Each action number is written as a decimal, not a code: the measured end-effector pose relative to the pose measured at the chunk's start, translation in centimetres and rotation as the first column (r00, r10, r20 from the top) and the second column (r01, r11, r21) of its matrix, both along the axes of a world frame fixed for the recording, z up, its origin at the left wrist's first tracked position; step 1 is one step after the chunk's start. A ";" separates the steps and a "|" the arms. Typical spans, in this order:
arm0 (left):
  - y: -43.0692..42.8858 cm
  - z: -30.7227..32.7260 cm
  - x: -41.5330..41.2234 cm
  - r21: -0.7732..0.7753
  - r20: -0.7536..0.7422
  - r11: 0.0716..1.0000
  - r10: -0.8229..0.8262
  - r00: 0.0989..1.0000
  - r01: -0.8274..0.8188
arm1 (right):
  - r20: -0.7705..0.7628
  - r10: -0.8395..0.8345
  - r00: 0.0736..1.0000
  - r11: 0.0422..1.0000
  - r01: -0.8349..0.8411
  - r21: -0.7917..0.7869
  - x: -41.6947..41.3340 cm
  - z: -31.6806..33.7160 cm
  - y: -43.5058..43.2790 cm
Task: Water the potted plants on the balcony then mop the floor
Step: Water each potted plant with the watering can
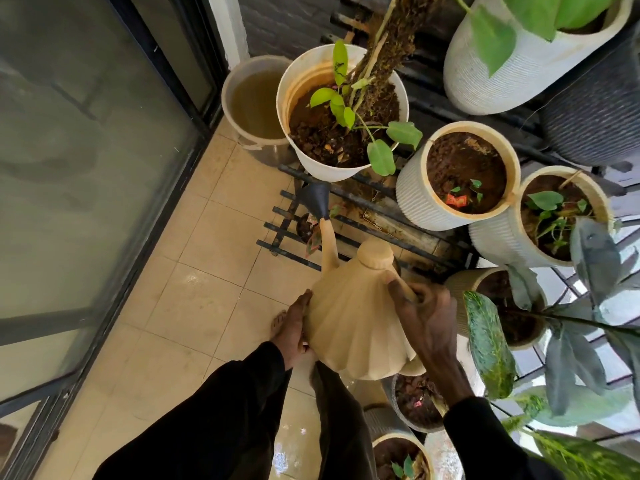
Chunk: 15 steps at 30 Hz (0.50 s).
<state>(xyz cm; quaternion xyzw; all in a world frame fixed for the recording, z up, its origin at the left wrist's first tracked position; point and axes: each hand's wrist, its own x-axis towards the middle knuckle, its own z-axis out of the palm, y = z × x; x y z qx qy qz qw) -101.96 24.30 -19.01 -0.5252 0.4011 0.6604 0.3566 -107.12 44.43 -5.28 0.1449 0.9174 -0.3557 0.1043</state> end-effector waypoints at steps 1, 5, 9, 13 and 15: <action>0.0 0.3 -0.1 -0.004 -0.003 1.000 0.000 1.000 0.000 | -0.007 -0.009 1.000 1.000 0.009 0.007 0.4 -0.2 0.2; 0.3 1.4 -0.2 -0.023 -0.027 1.000 -0.002 1.000 0.001 | -0.075 -0.020 0.997 0.998 0.015 -0.068 1.6 0.5 0.6; 0.3 2.0 0.1 -0.042 -0.038 0.999 -0.007 0.999 0.005 | -0.074 -0.071 0.995 0.993 0.063 -0.104 2.6 0.4 1.2; 0.3 3.2 0.4 -0.036 -0.064 0.999 -0.031 0.997 0.029 | -0.113 -0.079 0.990 0.986 0.061 -0.155 3.5 0.5 1.6; 0.4 3.5 0.7 -0.023 -0.087 0.999 -0.043 0.995 0.041 | -0.117 -0.090 0.989 0.983 0.070 -0.172 3.9 0.6 1.8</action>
